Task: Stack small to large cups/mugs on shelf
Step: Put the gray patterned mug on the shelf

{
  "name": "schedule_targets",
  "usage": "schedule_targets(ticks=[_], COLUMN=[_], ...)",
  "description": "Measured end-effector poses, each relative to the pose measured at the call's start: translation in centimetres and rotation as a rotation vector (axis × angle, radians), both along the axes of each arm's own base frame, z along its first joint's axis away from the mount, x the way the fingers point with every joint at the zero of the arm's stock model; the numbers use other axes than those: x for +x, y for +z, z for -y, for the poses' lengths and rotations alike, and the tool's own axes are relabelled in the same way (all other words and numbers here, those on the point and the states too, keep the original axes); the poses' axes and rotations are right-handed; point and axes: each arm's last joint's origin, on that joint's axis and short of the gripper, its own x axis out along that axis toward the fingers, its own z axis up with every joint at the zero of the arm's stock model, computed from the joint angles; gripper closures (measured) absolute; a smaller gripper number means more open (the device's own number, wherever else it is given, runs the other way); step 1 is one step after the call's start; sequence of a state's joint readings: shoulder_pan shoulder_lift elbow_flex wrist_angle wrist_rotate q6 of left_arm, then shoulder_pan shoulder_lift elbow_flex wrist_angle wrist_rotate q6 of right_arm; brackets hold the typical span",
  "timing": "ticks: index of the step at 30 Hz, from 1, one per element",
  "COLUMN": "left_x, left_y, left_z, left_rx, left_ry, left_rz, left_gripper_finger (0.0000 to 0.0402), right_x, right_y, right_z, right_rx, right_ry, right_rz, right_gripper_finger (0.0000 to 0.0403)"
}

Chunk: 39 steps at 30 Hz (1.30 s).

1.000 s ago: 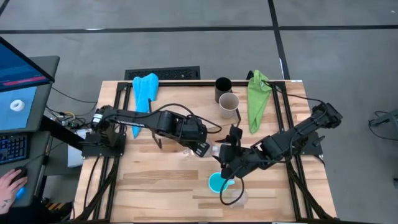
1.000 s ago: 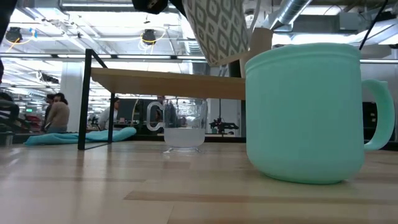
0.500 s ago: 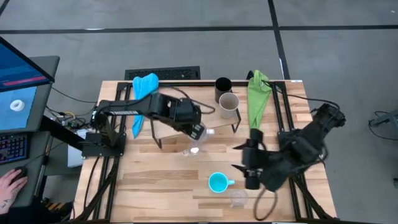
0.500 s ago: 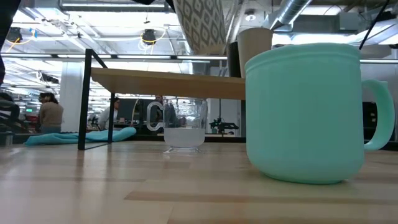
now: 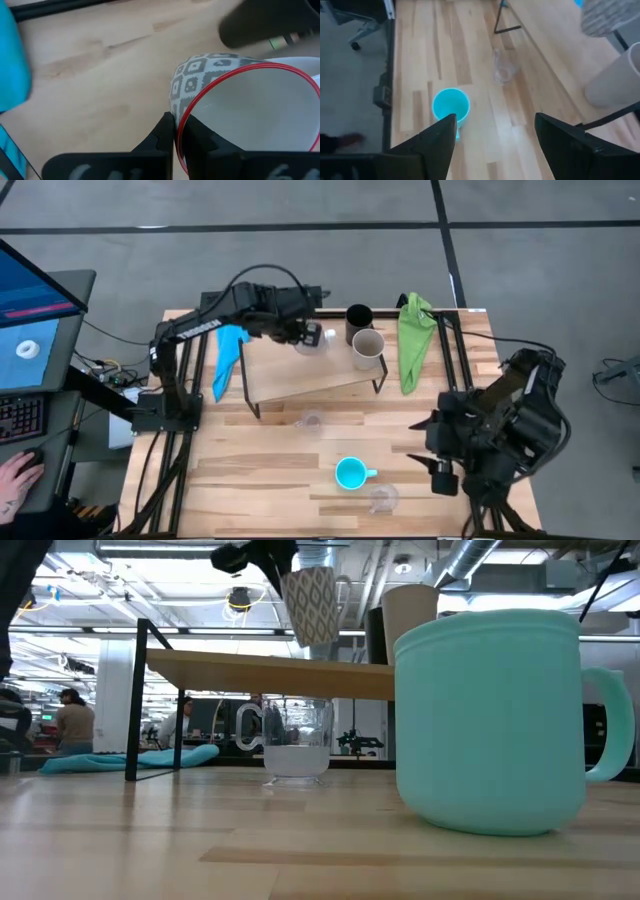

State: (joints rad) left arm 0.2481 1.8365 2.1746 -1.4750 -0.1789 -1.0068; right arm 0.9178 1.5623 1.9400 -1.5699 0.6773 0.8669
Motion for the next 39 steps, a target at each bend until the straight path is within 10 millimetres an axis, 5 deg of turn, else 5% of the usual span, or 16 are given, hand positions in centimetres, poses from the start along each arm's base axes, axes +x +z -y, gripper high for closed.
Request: schedule_targets(ticks=[17,39], left_x=[0.3,0.4], left_y=[-2.8,-2.4], left_z=[-6.2,-6.5], left_rx=[-0.097,-0.131], left_ry=[0.006,0.016], left_rz=[-0.068,-0.008], left_gripper_finger=[0.0399,0.0399], right_x=[-0.3,0.8], right_y=[0.0,0.0], right_z=[-0.2,0.8], right_rx=[0.084,0.06], right_ry=[-0.079,-0.112], right_rz=[0.022,0.018], right_gripper_finger=[0.0112,0.0112])
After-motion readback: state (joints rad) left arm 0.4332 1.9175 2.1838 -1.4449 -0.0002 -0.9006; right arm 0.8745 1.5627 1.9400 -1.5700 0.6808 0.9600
